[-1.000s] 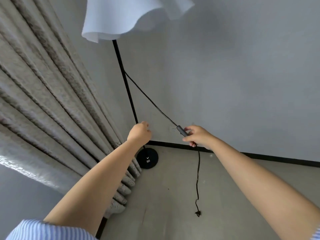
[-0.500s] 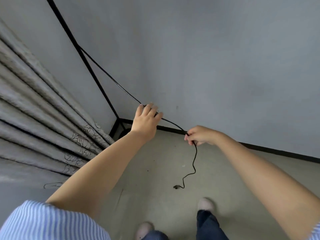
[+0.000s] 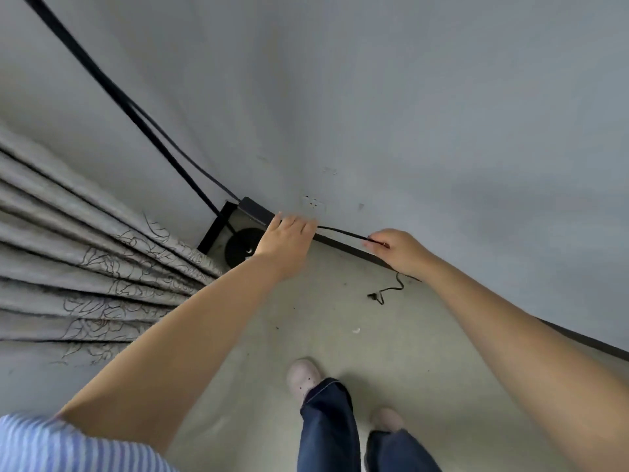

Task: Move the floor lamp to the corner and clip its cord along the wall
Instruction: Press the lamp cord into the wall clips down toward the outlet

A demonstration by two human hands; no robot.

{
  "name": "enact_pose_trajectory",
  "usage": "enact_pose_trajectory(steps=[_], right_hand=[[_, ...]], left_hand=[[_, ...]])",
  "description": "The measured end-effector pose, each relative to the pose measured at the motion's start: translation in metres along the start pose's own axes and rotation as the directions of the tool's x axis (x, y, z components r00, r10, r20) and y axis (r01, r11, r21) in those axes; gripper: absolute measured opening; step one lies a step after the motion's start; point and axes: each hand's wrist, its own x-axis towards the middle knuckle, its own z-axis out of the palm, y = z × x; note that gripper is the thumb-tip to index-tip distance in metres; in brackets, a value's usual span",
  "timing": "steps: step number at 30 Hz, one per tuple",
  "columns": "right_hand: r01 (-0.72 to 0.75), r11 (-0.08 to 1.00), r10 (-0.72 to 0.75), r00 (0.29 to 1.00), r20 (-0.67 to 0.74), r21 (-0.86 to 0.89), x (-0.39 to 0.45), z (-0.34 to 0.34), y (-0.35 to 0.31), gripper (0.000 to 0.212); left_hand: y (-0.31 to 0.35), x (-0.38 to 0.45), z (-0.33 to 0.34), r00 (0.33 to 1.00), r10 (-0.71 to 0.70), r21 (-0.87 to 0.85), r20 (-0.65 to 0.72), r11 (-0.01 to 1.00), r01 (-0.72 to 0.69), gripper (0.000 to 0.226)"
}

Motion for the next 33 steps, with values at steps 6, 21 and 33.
enact_pose_trajectory(steps=[6, 21, 33], right_hand=[[0.1, 0.989, -0.09, 0.992, -0.091, 0.111, 0.092, 0.027, 0.031, 0.024], [0.315, 0.938, -0.338, 0.922, -0.189, -0.144, 0.298, 0.116, 0.128, 0.026], [0.424, 0.822, -0.535, 0.802, -0.265, -0.38, 0.343, 0.113, 0.086, 0.026]], left_hand=[[-0.029, 0.076, 0.049, 0.99, -0.03, -0.179, -0.136, 0.984, 0.005, 0.036], [-0.11, 0.237, 0.211, 0.887, 0.036, 0.419, -0.46, 0.89, 0.181, 0.021], [-0.176, 0.287, 0.242, 0.724, -0.468, -0.012, -0.506, 0.844, 0.537, 0.026]])
